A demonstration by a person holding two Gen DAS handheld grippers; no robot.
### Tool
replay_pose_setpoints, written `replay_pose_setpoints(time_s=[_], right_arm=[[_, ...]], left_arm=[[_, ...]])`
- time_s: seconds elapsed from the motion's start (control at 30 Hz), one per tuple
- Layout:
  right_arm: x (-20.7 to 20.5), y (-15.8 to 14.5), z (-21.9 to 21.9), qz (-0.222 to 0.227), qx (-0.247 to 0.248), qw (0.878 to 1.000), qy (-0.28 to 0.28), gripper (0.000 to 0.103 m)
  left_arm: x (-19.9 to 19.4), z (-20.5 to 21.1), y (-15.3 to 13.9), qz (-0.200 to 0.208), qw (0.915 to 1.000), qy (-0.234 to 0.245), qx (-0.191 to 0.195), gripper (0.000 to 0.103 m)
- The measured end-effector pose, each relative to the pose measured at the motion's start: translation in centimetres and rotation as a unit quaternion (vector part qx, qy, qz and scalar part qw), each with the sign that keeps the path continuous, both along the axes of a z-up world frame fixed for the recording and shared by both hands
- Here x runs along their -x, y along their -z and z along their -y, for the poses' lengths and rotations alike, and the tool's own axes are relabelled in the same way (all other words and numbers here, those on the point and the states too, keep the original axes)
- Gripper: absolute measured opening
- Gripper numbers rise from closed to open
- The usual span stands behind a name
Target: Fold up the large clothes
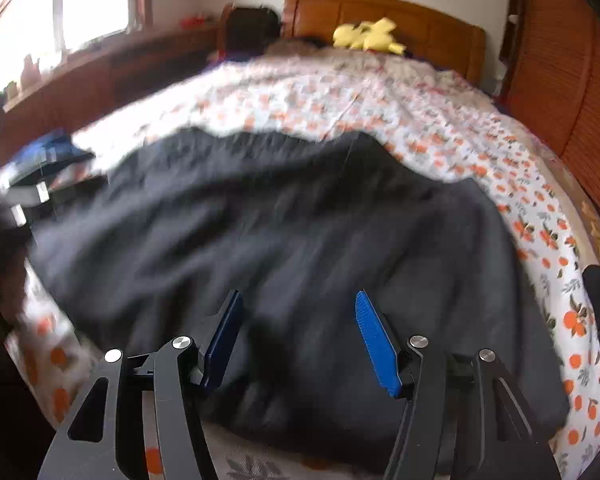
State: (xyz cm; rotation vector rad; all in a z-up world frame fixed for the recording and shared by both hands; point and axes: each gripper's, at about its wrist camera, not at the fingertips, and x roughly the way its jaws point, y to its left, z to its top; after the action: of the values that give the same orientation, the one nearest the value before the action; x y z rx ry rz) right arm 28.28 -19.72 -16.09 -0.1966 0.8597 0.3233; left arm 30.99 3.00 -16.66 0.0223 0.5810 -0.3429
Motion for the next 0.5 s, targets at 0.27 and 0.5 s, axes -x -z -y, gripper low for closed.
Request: replay_pose_setpoints(time_s=[0.27, 0.5], right_arm=[[0.9, 2.3, -0.4, 0.006, 0.024, 1.000, 0.004, 0.057], [2.3, -0.4, -0.1, 0.030, -0.014, 0.999, -0.013, 0.056]], left_arm=[[1.4, -0.2, -0.1, 0.004, 1.0000, -0.007, -0.005, 0.088], [4.1, -0.1, -0.5, 0.007, 0.9998, -0.018, -0.005, 0.088]])
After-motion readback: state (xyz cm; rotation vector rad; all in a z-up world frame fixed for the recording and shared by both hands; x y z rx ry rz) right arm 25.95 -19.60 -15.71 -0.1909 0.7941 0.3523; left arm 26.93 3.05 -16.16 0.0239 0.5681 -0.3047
